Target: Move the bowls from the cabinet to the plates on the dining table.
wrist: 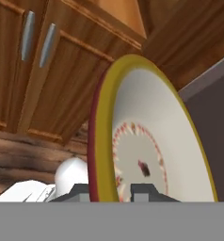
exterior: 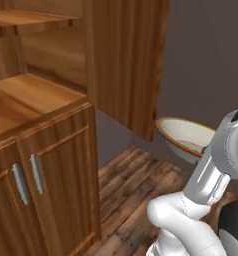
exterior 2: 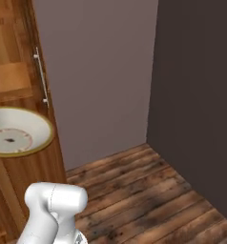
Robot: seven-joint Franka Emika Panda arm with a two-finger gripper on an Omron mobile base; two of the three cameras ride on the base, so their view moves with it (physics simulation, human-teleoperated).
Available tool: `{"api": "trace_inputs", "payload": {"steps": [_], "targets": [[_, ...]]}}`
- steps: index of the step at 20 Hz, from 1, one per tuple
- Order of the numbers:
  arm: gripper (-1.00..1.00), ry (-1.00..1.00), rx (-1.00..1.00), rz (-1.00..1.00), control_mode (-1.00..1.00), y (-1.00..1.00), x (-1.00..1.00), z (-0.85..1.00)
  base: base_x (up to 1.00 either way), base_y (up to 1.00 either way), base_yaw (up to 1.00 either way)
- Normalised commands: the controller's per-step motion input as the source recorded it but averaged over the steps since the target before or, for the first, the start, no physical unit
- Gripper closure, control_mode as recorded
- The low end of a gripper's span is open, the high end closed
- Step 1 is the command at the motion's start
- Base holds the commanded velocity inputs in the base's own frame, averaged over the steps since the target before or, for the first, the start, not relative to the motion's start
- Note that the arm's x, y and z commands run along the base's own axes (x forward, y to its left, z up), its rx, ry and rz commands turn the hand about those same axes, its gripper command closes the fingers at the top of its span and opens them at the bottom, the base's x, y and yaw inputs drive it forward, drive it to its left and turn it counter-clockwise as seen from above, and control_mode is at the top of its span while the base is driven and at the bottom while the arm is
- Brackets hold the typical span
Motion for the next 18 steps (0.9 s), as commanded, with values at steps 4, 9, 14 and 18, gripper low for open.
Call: {"api": "trace_inputs", "payload": {"steps": [4,9,14,18], "targets": [[1.00,0.00,0.00,0.00,1.00,0.00,0.00,0.00,-0.02,-0.33,-0.46],[1.00,0.00,0.00,0.00,1.00,0.00,0.00,0.00,0.00,-0.40,-0.43],[1.00,0.00,0.00,0.00,1.00,0.00,0.00,0.00,0.00,-0.50,-0.43],[1.00,0.00,0.00,0.00,1.00,0.00,0.00,0.00,0.04,-0.54,-0.47]]}}
